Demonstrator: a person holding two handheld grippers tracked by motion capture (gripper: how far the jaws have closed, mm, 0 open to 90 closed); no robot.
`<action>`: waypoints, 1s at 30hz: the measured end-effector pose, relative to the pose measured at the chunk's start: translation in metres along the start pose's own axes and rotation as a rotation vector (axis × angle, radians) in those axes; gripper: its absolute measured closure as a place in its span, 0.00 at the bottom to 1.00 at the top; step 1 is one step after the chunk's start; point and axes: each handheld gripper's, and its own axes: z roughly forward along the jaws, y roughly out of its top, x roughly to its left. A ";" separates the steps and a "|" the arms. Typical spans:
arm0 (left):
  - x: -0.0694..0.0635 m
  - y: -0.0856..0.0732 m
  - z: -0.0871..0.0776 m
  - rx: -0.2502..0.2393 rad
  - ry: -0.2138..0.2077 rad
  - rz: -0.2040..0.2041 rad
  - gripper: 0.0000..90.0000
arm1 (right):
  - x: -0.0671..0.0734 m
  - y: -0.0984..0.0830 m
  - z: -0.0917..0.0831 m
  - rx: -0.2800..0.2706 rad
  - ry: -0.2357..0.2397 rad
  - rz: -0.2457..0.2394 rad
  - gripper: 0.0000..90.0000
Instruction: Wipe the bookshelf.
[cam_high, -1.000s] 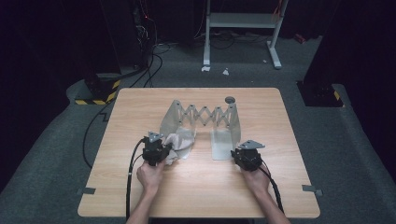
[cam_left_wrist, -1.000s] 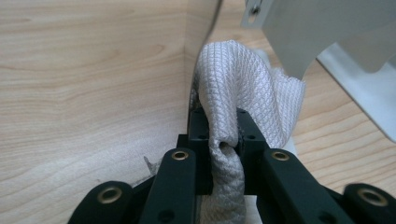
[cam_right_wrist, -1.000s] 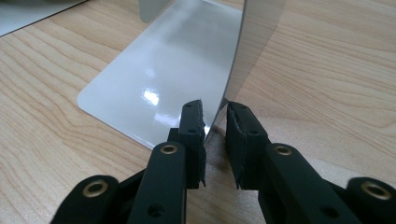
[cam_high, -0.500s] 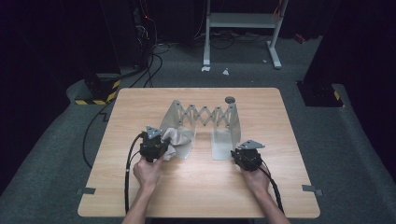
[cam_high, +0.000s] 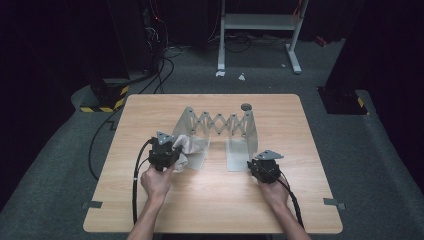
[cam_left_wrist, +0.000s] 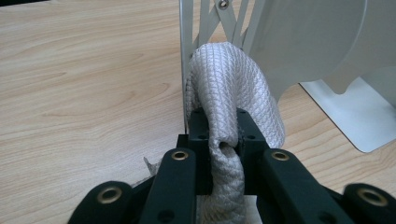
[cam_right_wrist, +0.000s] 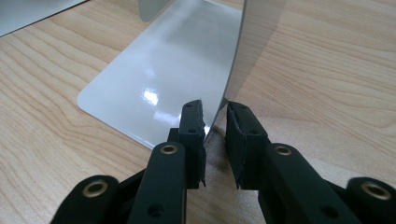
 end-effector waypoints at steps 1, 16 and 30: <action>0.000 0.000 -0.001 0.000 -0.002 -0.001 0.89 | 0.000 0.000 0.000 0.000 0.000 0.001 0.86; -0.001 0.017 -0.019 -0.035 -0.015 -0.003 0.89 | 0.000 0.000 0.000 0.002 0.002 0.005 0.86; 0.006 0.039 -0.021 -0.056 -0.006 -0.025 0.89 | 0.000 0.000 0.000 0.001 0.002 0.003 0.86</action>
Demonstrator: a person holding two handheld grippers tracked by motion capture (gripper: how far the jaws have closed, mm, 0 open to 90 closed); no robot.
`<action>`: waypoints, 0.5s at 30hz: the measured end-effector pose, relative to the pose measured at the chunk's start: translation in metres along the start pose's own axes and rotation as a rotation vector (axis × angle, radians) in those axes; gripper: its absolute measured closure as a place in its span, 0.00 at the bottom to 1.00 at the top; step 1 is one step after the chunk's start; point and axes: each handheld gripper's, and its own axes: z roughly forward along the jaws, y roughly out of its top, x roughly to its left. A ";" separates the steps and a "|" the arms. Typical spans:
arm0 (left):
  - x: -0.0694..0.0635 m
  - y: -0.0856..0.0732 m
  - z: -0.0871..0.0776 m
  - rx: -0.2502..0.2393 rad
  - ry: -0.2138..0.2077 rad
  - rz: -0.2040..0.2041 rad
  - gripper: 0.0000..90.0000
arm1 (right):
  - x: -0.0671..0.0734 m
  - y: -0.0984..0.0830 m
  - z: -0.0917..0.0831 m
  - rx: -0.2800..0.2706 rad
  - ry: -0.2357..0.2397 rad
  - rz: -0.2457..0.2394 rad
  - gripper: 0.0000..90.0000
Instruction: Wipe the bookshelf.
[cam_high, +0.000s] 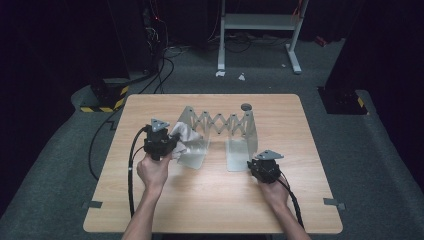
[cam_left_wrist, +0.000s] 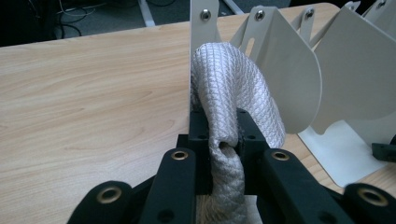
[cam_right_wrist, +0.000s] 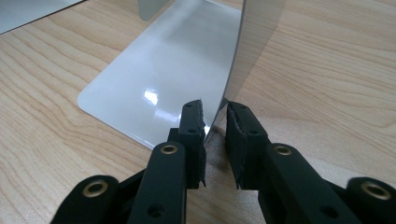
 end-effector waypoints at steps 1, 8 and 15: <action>0.000 0.003 0.000 0.000 -0.005 -0.005 0.89 | 0.000 0.000 0.000 0.000 0.000 0.000 0.86; -0.004 0.012 0.003 -0.002 -0.008 0.000 0.89 | 0.000 0.000 0.000 0.000 -0.001 0.000 0.86; -0.012 0.014 0.014 0.019 -0.017 0.024 0.89 | 0.000 0.000 0.000 0.001 0.000 0.002 0.86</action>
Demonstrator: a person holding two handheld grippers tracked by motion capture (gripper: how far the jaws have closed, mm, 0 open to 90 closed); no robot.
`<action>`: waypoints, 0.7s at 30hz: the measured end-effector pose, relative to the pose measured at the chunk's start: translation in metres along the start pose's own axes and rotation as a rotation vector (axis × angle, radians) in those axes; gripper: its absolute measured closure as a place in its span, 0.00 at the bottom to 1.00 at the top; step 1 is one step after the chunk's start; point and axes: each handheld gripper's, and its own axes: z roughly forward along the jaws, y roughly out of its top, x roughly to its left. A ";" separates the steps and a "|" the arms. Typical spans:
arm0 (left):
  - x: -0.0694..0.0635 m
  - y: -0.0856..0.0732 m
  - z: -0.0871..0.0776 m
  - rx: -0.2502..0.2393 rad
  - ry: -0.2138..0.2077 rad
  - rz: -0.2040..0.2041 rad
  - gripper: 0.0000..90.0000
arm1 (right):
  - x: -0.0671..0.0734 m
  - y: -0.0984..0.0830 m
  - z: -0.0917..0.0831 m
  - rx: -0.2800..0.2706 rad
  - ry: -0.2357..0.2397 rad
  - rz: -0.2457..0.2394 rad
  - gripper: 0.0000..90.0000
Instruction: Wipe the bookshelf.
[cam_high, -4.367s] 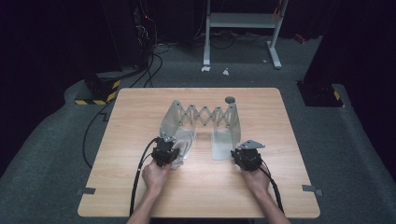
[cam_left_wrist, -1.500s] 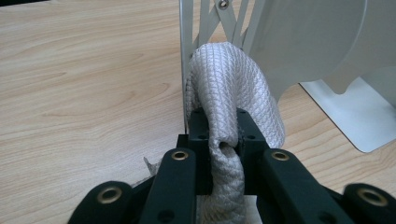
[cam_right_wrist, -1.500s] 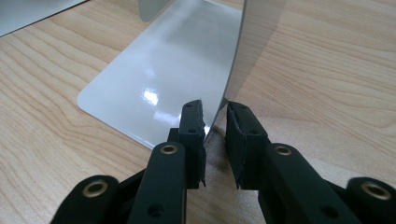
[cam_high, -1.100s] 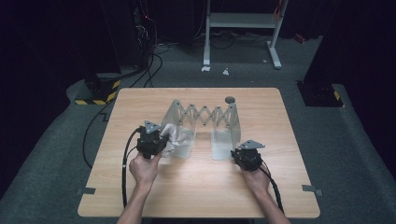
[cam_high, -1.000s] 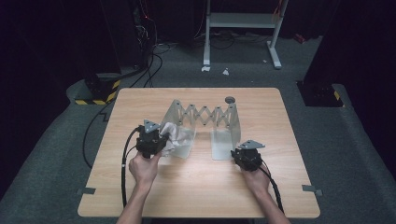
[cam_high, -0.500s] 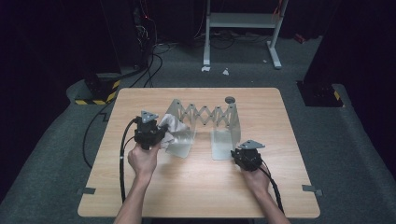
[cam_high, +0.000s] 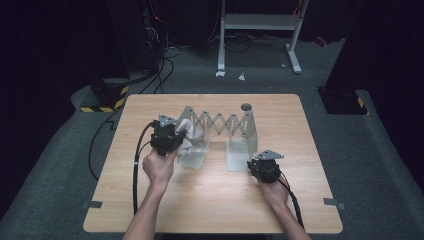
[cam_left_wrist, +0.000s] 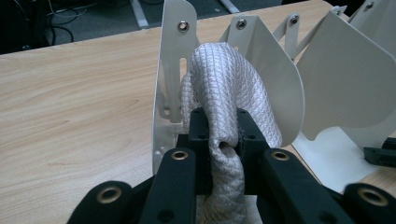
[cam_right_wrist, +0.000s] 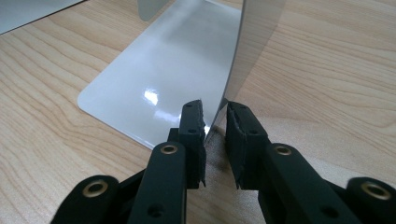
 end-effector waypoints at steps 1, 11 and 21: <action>0.001 0.000 0.002 0.003 -0.001 -0.008 0.89 | 0.000 0.000 0.000 0.000 0.000 0.000 0.86; 0.007 -0.001 0.017 0.019 0.032 -0.008 0.89 | 0.000 0.000 0.000 -0.001 0.000 0.000 0.86; 0.003 -0.004 0.025 0.028 0.035 0.012 0.89 | 0.000 0.000 0.000 -0.002 0.000 -0.002 0.86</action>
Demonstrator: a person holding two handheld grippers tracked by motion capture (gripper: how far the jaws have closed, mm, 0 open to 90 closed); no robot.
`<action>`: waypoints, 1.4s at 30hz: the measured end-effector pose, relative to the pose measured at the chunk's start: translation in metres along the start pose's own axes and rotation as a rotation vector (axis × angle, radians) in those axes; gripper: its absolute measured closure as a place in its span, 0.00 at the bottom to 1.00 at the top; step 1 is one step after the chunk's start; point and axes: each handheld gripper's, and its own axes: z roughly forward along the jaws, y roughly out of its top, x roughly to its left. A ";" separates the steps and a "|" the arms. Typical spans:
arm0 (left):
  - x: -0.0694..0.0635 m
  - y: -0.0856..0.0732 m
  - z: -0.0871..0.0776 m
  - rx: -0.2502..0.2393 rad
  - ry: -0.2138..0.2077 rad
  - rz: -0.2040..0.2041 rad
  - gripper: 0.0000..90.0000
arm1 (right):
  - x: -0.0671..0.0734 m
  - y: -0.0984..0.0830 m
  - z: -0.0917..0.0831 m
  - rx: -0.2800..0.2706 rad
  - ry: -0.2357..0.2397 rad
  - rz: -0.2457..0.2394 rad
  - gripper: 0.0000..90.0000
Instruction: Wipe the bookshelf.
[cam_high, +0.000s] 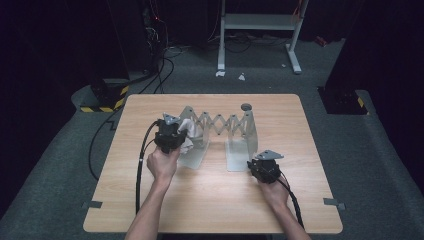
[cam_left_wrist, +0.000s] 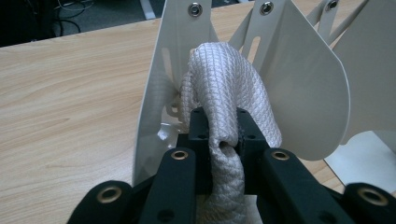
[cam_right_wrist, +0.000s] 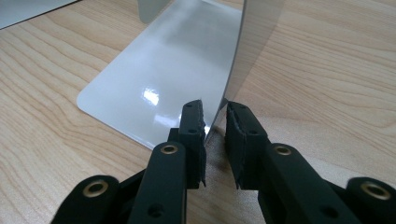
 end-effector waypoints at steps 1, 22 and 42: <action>0.000 -0.001 0.001 -0.002 -0.003 -0.003 0.89 | 0.000 0.000 0.000 0.001 0.000 0.001 0.86; -0.003 -0.011 0.013 0.013 -0.012 0.009 0.89 | 0.000 0.000 0.000 0.000 0.000 -0.002 0.86; -0.003 -0.022 0.026 0.042 -0.019 0.005 0.89 | 0.000 0.000 0.000 0.000 0.000 -0.002 0.86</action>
